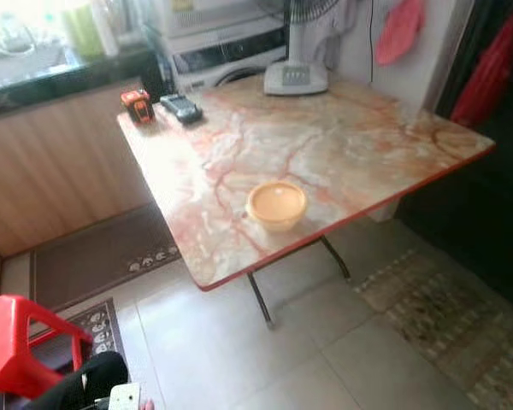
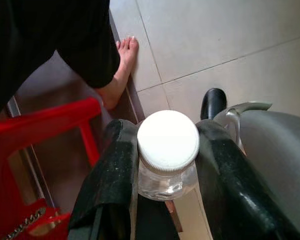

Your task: Restocking fridge

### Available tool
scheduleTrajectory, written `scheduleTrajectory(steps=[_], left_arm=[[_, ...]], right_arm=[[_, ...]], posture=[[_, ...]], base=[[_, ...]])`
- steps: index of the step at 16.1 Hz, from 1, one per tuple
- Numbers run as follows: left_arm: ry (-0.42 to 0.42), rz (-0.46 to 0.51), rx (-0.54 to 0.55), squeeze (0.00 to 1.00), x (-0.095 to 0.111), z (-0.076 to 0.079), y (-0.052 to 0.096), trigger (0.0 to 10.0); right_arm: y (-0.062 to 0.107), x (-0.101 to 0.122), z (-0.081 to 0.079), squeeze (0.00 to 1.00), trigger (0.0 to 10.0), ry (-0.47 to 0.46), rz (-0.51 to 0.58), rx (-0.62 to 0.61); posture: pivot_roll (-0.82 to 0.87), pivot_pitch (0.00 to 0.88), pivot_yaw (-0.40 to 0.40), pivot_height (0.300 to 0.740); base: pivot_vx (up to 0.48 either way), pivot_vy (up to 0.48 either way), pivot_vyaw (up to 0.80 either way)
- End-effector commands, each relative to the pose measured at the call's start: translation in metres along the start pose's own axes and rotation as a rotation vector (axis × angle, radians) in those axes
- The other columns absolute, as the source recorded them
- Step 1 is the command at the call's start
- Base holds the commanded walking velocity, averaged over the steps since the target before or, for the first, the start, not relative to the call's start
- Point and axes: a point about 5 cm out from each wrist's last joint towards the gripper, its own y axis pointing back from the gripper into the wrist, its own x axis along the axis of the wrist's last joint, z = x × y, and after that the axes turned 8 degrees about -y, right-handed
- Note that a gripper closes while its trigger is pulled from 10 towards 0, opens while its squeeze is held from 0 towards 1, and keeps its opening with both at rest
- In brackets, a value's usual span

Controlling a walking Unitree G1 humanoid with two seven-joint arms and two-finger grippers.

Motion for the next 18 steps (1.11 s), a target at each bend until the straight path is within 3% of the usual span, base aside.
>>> scheduleTrajectory(steps=[1, 8, 11, 18], left_arm=[[-0.017, 0.022, 0.006, 0.00, 0.0086, -0.0049, -0.0008, 10.0], [-0.042, 0.023, -0.005, 0.00, 0.0092, -0.0068, -0.0008, 10.0], [-0.051, 0.015, 0.002, 0.00, 0.0068, -0.0098, -0.0006, 10.0], [-0.056, 0.000, -0.038, 0.00, 0.0045, -0.0031, -0.0006, 10.0]], right_arm=[[0.0002, -0.0014, -0.0006, 0.00, 10.0, -0.023, 0.003, -0.006], [-0.0002, -0.0029, -0.0046, 0.00, 10.0, 0.001, -0.003, 0.013], [-0.0002, -0.0036, -0.0052, 0.00, 10.0, 0.006, -0.008, 0.013], [-0.0002, -0.0030, -0.0039, 0.00, 10.0, 0.015, -0.013, 0.012]], posture=[[-0.06, 0.000, 0.082, 0.740], [-0.03, 0.000, 0.082, 0.740], [-0.04, 0.000, 0.088, 0.740], [-0.03, 0.000, 0.080, 0.740]], base=[[0.000, 0.000, 0.00], [0.000, 0.000, -0.79], [0.000, -0.386, -0.78], [0.000, 0.000, -0.78]])
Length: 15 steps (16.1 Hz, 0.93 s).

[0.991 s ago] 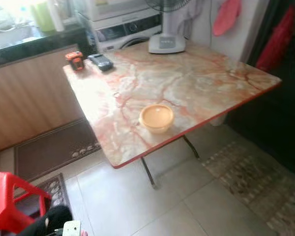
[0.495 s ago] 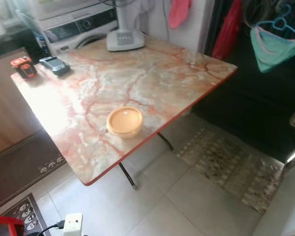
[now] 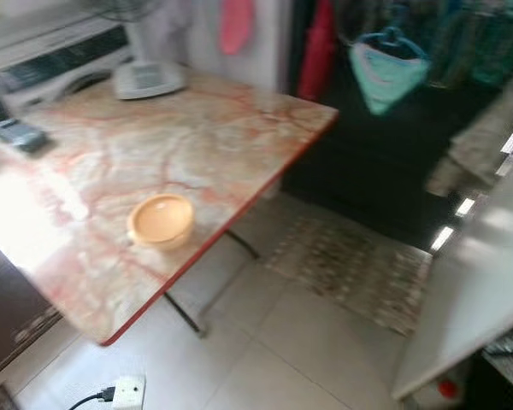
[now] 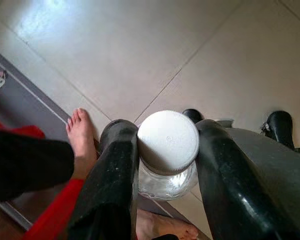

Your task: Restocking fridge

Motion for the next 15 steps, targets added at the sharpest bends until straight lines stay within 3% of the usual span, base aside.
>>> scheduleTrajectory(steps=[1, 5, 15], left_arm=[[0.010, -0.022, 0.007, 0.00, -0.0063, -0.0041, 0.0008, 10.0], [-0.005, -0.010, 0.008, 0.00, -0.0042, -0.0048, 0.0007, 10.0], [0.013, -0.011, -0.001, 0.00, -0.0062, -0.0033, 0.0009, 10.0]], right_arm=[[0.0002, -0.0038, -0.0025, 0.00, 10.0, 0.007, -0.014, 0.007], [0.0003, -0.0047, -0.0027, 0.00, 10.0, 0.009, -0.016, 0.009], [0.0008, -0.0055, -0.0009, 0.00, 10.0, 0.022, -0.024, 0.010]], posture=[[-0.03, 0.000, 0.080, 0.740], [-0.04, 0.000, 0.082, 0.740], [-0.04, 0.000, 0.075, 0.740]], base=[[0.000, 0.000, -0.77], [0.000, -0.303, -0.77], [0.000, -0.052, -0.77]])
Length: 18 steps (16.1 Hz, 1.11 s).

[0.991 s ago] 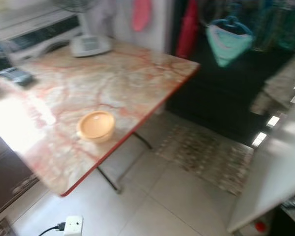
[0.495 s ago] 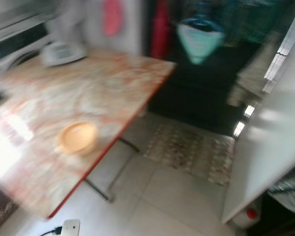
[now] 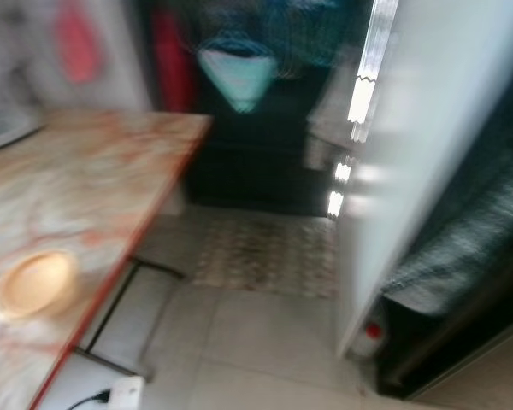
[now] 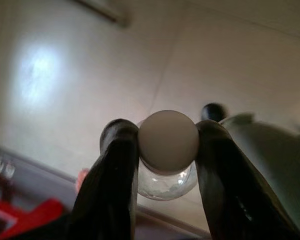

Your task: Restocking fridge

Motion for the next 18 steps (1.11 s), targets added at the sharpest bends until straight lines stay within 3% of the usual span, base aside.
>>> scheduleTrajectory(steps=[1, 8, 18], left_arm=[[0.024, -0.007, 0.020, 0.00, -0.0048, -0.0067, 0.0010, 10.0], [-0.038, 0.026, -0.019, 0.00, 0.0034, -0.0064, 0.0003, 10.0], [-0.033, 0.009, -0.013, 0.00, 0.0017, -0.0051, 0.0002, 10.0]], right_arm=[[-0.0015, 0.0013, -0.0072, 0.00, 10.0, 0.008, 0.001, 0.020], [-0.0007, 0.0006, -0.0035, 0.00, 10.0, 0.019, -0.002, 0.017], [-0.0008, 0.0018, -0.0029, 0.00, 10.0, 0.021, 0.001, 0.015]], posture=[[-0.04, 0.000, 0.074, 0.740], [-0.05, 0.007, 0.063, 0.740], [-0.06, 0.015, 0.058, 0.740]], base=[[0.000, 0.000, -0.76], [0.000, 0.000, -0.76], [0.000, 0.000, -0.76]])
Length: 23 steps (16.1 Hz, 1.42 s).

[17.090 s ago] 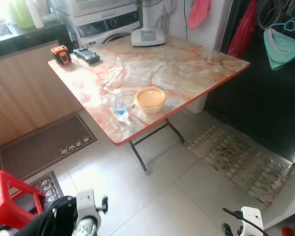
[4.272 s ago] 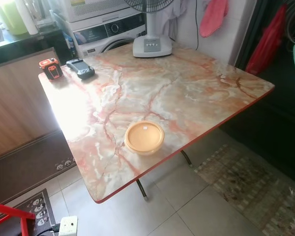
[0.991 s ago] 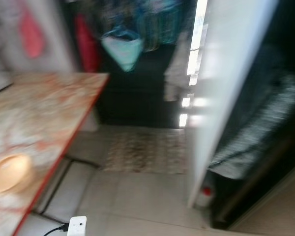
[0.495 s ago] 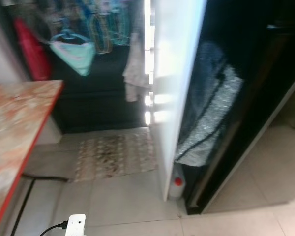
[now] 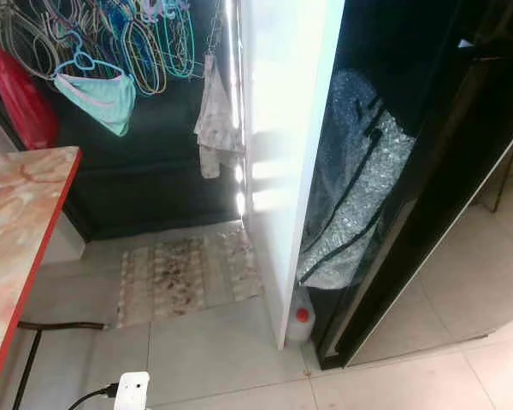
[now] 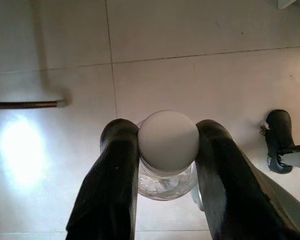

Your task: Restocking fridge

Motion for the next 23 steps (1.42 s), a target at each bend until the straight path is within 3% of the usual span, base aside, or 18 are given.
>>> scheduleTrajectory(steps=[1, 7, 11, 17, 23], left_arm=[[-0.009, -0.018, 0.011, 0.00, -0.004, -0.004, 0.001, 10.0], [-0.074, -0.025, 0.001, 0.00, -0.004, -0.008, 0.001, 10.0], [-0.068, -0.027, 0.003, 0.00, -0.006, -0.007, 0.001, 10.0], [-0.035, -0.039, -0.007, 0.00, -0.009, 0.007, 0.001, 10.0], [-0.058, -0.049, -0.003, 0.00, -0.012, 0.001, 0.001, 10.0]], right_arm=[[0.001, -0.004, 0.001, 0.00, 10.0, 0.005, -0.013, -0.003], [0.001, -0.007, -0.003, 0.00, 10.0, -0.008, -0.016, -0.002], [0.001, -0.008, -0.002, 0.00, 10.0, -0.004, -0.017, -0.004], [0.003, -0.004, 0.011, 0.00, 10.0, 0.052, -0.023, -0.021], [0.003, -0.009, 0.006, 0.00, 10.0, 0.025, -0.022, -0.021]], posture=[[-0.06, 0.016, 0.058, 0.740], [-0.07, 0.000, 0.090, 0.740], [-0.09, 0.000, 0.079, 0.740], [-0.07, 0.000, 0.024, 0.740], [-0.10, 0.000, 0.072, 0.740]], base=[[0.000, 0.000, -0.76], [0.000, 0.074, -0.76], [0.000, 0.000, -0.76], [0.000, 0.000, -0.76], [0.000, 0.000, -0.76]])
